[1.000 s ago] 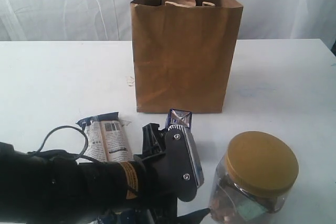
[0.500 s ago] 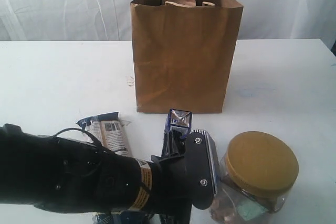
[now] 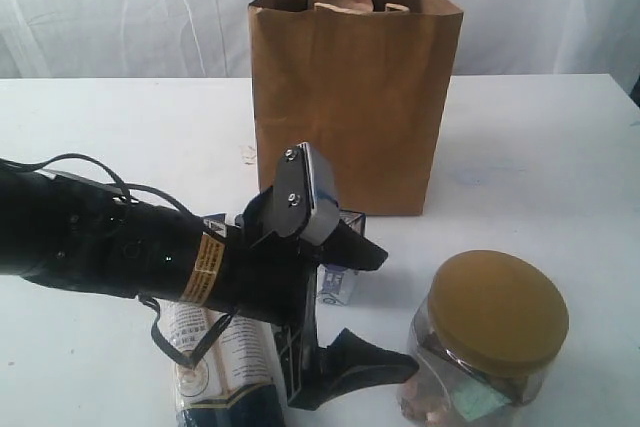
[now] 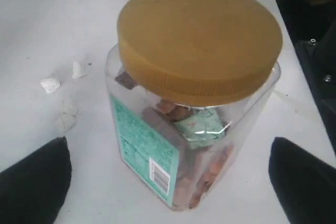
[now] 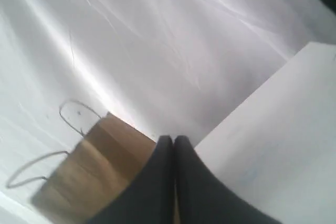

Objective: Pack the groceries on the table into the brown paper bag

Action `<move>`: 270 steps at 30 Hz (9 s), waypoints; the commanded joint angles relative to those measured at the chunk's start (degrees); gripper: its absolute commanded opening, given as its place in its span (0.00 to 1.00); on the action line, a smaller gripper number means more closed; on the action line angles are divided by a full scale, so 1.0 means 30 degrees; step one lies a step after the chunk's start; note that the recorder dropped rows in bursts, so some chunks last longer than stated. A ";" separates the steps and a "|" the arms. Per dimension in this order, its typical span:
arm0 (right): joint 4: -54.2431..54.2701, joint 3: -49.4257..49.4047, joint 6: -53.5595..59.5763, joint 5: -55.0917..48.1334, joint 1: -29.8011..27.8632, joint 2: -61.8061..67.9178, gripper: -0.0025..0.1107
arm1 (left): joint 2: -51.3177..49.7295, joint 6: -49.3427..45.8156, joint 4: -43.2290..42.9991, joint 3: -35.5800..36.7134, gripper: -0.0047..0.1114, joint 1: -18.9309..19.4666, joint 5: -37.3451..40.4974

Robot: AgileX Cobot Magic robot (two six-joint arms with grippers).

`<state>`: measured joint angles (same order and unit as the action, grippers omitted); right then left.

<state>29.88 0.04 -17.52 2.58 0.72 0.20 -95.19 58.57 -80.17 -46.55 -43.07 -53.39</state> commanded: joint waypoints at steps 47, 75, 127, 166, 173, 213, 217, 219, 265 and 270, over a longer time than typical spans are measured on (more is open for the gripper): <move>1.7987 -0.0012 1.9673 -1.4524 0.1296 1.1317 0.02 | 0.0191 -0.7296 0.4306 -0.0080 0.94 0.0151 0.1659; 1.7520 0.0905 2.0711 -0.6526 0.1296 1.1584 0.02 | -0.3372 -0.7151 0.1923 -0.1873 0.94 0.0151 0.1767; 1.7481 0.7066 2.4299 -0.4261 0.1296 2.0038 0.02 | -0.6514 -0.3089 -0.0996 -0.5941 0.94 -0.0009 -0.0173; 0.8034 0.4186 2.8896 -0.4320 0.1296 0.8952 0.02 | -0.0056 0.2234 -0.2186 -0.5941 0.04 -0.0742 0.2162; 0.8043 0.4186 2.8738 -0.4743 0.1296 0.6510 0.02 | 0.3742 0.3662 -0.2278 -0.5941 0.04 -0.0742 0.2187; 0.8158 0.4186 2.8553 -0.7191 0.1296 0.6411 0.02 | -0.1851 -0.9014 -0.2514 -1.5766 0.04 0.1023 1.2006; 0.8158 0.4186 2.8553 -0.7279 0.1296 0.6411 0.02 | -0.1970 -0.8785 -0.2397 -1.5826 0.04 0.1023 1.2474; 0.8158 0.4186 2.8553 -0.7279 0.1296 0.6411 0.02 | -0.2049 -0.8743 -0.2403 -1.5826 0.04 0.1023 1.2695; 0.8203 0.4186 2.8553 -0.7317 0.1296 0.6411 0.02 | -0.2132 -0.6209 -0.2053 -1.5794 0.36 0.1023 1.5308; 0.8204 0.4186 2.8553 -0.7353 0.1296 0.6411 0.02 | -0.2298 -0.4229 -0.0858 -1.5715 0.44 0.1023 1.5872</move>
<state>54.07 12.77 68.12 -19.14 4.56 19.63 -102.30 43.11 -83.52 -93.27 -39.95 -6.78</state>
